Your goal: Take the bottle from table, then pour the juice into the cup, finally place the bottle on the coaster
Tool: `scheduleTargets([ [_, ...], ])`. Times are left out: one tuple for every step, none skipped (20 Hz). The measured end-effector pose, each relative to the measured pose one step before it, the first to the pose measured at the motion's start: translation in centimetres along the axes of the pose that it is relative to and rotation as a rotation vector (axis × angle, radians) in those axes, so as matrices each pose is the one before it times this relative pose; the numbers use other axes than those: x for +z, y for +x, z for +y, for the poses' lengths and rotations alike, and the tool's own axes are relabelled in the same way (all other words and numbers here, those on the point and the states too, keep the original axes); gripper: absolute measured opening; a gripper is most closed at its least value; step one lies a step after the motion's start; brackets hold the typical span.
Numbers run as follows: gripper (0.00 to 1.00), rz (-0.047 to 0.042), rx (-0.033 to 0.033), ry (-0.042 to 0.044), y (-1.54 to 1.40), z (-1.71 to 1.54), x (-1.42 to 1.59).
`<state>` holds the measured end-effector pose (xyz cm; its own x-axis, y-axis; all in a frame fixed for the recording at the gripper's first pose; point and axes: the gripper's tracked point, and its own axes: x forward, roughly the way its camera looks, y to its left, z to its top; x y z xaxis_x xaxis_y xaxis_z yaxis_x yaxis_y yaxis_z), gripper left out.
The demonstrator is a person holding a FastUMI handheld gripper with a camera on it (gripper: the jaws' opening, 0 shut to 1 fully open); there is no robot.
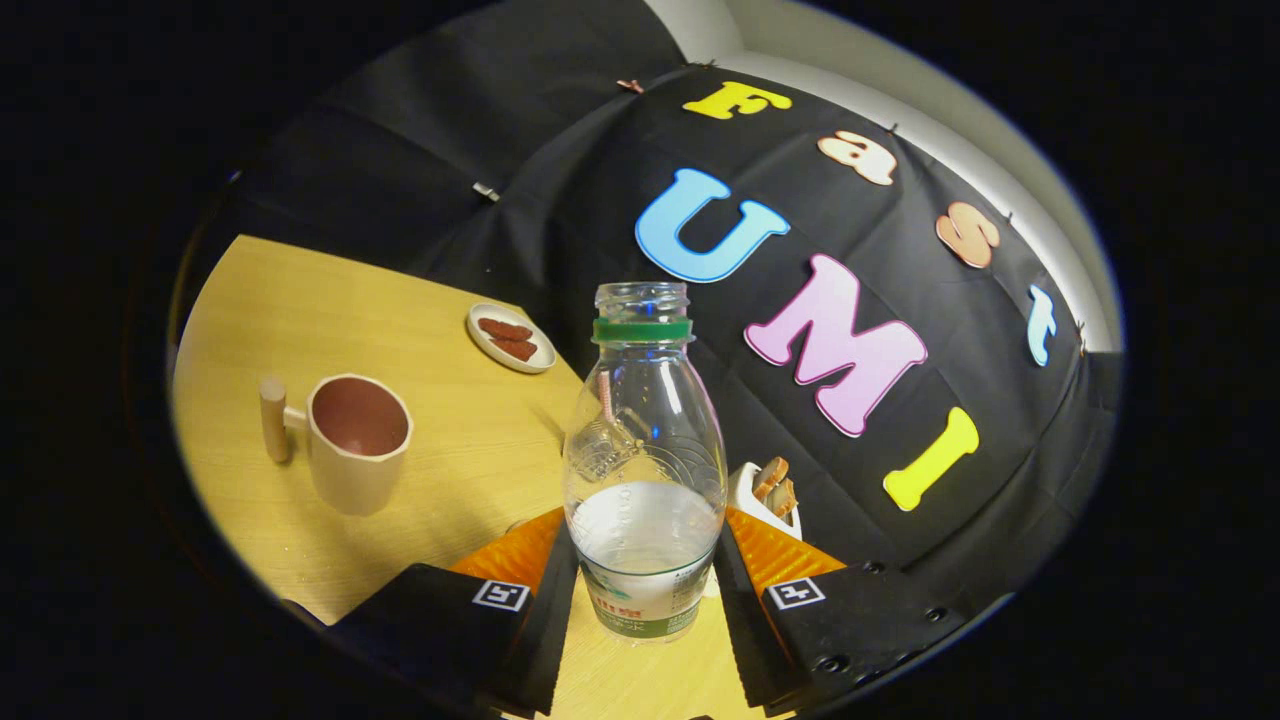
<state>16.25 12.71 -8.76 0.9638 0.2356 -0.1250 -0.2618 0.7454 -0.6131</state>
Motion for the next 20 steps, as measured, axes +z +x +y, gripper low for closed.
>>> scheduleTargets([
  [0.71,0.00344,0.00801,-0.03692,0.195,0.436,0.022],
  [0.7,0.00352,0.00834,-0.03042,0.346,0.463,-0.095],
  [0.7,0.00725,0.00989,-0.02367,0.21,0.503,-0.174],
  [0.71,0.00894,0.00608,-0.0196,0.323,0.364,-0.347],
  [0.71,0.01256,0.00168,-0.01884,0.23,0.279,-0.328],
  [0.71,0.01417,-0.00422,-0.0221,0.204,0.17,-0.237],
  [0.71,0.01527,-0.00943,-0.03119,0.214,0.03,-0.221],
  [0.71,0.00928,-0.00675,-0.03859,0.133,0.057,-0.009],
  [0.71,-0.00079,-0.0078,-0.03755,0.135,0.108,0.105],
  [0.7,-0.00177,-0.00376,-0.03508,0.225,0.129,0.215],
  [0.71,-0.00163,0.00143,-0.02917,0.173,0.208,0.144],
  [0.71,-0.00311,0.00794,-0.02264,0.311,0.417,0.173],
  [0.71,-0.00146,0.01356,-0.0173,0.277,0.49,0.153],
  [0.71,0.00278,0.00773,-0.01843,0.305,0.317,0.177],
  [0.71,0.00132,0.00458,-0.0196,0.15,0.216,0.139],
  [0.71,0.00169,0.00281,-0.01855,0.179,0.08,0.262],
  [0.71,0.00095,0.00437,-0.01692,0.131,0.099,0.092],
  [0.71,0.00188,0.00533,-0.0153,0.258,0.267,0.172],
  [0.7,0.00334,0.01074,-0.00924,0.016,0.286,0.06],
  [0.7,0.0054,0.01554,-0.00391,0.215,0.453,0.003],
])
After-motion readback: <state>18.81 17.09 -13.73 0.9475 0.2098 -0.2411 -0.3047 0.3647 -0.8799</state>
